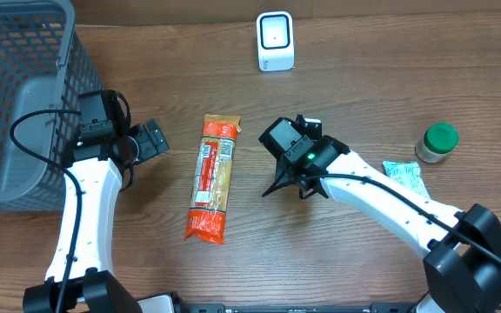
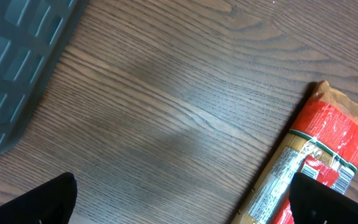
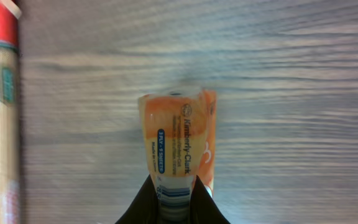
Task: Scan the item barcode
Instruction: 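Release the pack and move the right gripper over the orange snack pack, then lower the right gripper and pinch the orange snack pack, then lift the orange snack pack and carry it toward the scanner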
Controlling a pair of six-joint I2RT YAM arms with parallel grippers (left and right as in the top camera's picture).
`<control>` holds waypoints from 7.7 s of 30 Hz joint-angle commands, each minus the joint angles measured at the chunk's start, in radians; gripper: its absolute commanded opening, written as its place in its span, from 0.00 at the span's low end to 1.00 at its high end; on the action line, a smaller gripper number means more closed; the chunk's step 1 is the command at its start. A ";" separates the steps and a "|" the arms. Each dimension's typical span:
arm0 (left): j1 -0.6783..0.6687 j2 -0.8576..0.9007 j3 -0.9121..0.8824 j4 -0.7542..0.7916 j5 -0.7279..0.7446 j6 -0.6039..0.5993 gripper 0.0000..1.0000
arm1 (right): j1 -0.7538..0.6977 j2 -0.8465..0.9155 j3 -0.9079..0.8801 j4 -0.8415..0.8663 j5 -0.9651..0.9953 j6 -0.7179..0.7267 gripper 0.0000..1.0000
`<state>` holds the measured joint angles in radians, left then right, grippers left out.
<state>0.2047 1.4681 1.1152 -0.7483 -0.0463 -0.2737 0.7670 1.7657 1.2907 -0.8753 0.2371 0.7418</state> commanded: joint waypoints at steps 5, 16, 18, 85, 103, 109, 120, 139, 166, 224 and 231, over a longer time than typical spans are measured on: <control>-0.002 -0.017 0.006 0.000 -0.009 0.015 1.00 | 0.002 -0.002 -0.026 -0.059 0.098 -0.116 0.16; -0.002 -0.017 0.006 0.000 -0.009 0.015 1.00 | 0.001 -0.002 -0.192 0.062 0.135 -0.118 0.30; -0.002 -0.017 0.006 0.000 -0.009 0.015 1.00 | 0.001 -0.002 -0.205 0.081 0.098 -0.118 0.30; -0.002 -0.017 0.006 0.000 -0.009 0.015 1.00 | -0.084 -0.181 -0.421 0.340 -0.119 -0.362 0.34; -0.002 -0.017 0.006 0.000 -0.009 0.015 1.00 | -0.084 -0.053 -0.421 0.371 -0.114 -0.362 0.27; -0.002 -0.017 0.006 0.000 -0.009 0.015 1.00 | -0.084 -0.052 -0.420 0.370 -0.111 -0.375 0.20; -0.002 -0.017 0.006 0.000 -0.009 0.015 1.00 | -0.084 -0.056 -0.352 0.347 -0.111 -0.399 0.51; -0.002 -0.017 0.006 0.000 -0.009 0.015 1.00 | -0.265 -0.106 -0.339 0.349 -0.496 -0.460 0.50; -0.002 -0.017 0.006 0.000 -0.009 0.015 1.00 | -0.272 -0.036 -0.342 0.383 -0.526 -0.557 0.27; -0.002 -0.017 0.006 0.000 -0.009 0.015 1.00 | -0.291 -0.107 0.747 -0.478 -0.214 -0.883 0.03; -0.002 -0.017 0.006 0.000 -0.009 0.015 1.00 | -0.290 0.066 0.810 -0.411 0.018 -1.051 0.03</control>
<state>0.2047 1.4681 1.1152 -0.7479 -0.0463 -0.2737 0.4782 1.7660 2.0838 -1.3075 0.1143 -0.1932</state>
